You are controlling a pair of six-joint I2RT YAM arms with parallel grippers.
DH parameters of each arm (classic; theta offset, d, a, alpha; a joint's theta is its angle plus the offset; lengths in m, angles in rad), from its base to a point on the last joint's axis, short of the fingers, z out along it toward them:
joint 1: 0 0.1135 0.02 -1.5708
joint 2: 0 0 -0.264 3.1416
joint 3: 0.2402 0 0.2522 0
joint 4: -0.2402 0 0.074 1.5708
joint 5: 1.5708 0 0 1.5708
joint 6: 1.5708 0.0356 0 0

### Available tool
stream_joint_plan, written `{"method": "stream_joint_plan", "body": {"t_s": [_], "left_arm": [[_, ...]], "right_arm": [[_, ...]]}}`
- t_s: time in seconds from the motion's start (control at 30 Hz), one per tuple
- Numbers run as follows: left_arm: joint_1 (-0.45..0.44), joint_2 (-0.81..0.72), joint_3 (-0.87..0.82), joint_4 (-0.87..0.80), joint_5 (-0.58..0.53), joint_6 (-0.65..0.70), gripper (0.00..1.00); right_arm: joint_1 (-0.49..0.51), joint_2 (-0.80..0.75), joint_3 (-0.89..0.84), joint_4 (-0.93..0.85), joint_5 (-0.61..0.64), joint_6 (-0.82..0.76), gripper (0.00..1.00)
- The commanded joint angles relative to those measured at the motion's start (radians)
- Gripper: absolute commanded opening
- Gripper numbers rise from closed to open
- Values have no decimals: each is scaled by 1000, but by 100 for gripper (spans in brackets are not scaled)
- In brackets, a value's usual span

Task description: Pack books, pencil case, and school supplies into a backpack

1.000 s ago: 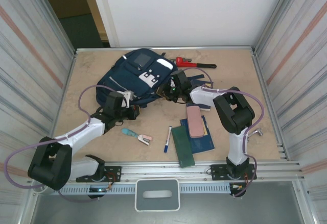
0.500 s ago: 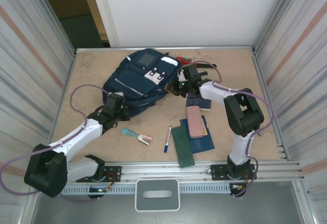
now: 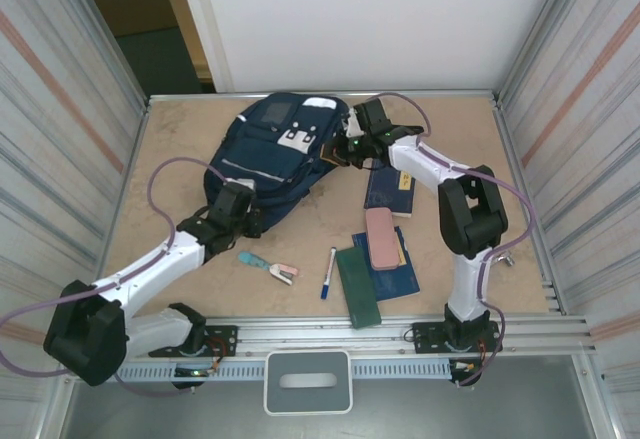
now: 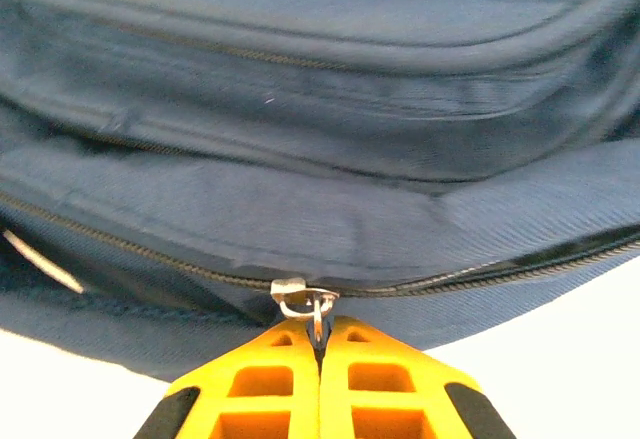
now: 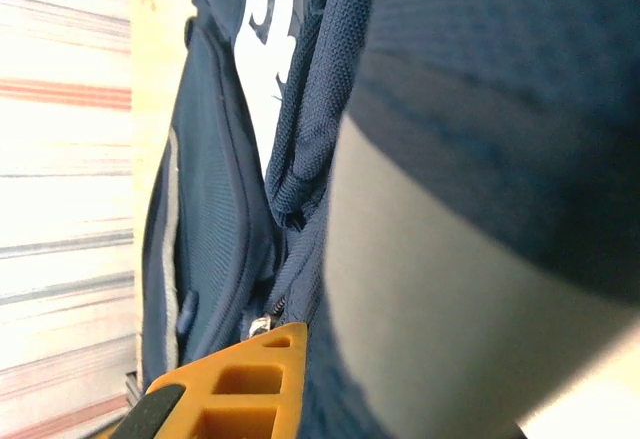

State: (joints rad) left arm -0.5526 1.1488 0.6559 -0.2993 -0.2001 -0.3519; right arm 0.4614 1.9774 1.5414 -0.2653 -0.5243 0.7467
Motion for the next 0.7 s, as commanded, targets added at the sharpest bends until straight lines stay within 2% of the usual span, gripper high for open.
{"method": "stream_joint_plan", "body": {"t_s": [0.0,0.17,0.23,0.3,0.43,0.53,0.67], "left_arm": [[-43,5,43,-6,39,15,0],[-74,48,61,28,67,10,0],[-80,74,73,55,91,6,0],[-80,101,86,78,112,0,0],[-81,140,109,97,127,-1,0],[-81,149,109,101,132,1,0],[-83,138,92,109,133,2,0]], "right_arm": [[44,38,105,14,-32,-35,0],[23,128,225,-38,-31,-48,1],[-7,154,253,-67,-19,-54,12],[-32,147,245,-80,-15,-61,28],[-49,42,110,-60,25,-70,54],[-35,-70,-73,16,41,-34,65],[24,-160,-279,166,48,89,75]]}}
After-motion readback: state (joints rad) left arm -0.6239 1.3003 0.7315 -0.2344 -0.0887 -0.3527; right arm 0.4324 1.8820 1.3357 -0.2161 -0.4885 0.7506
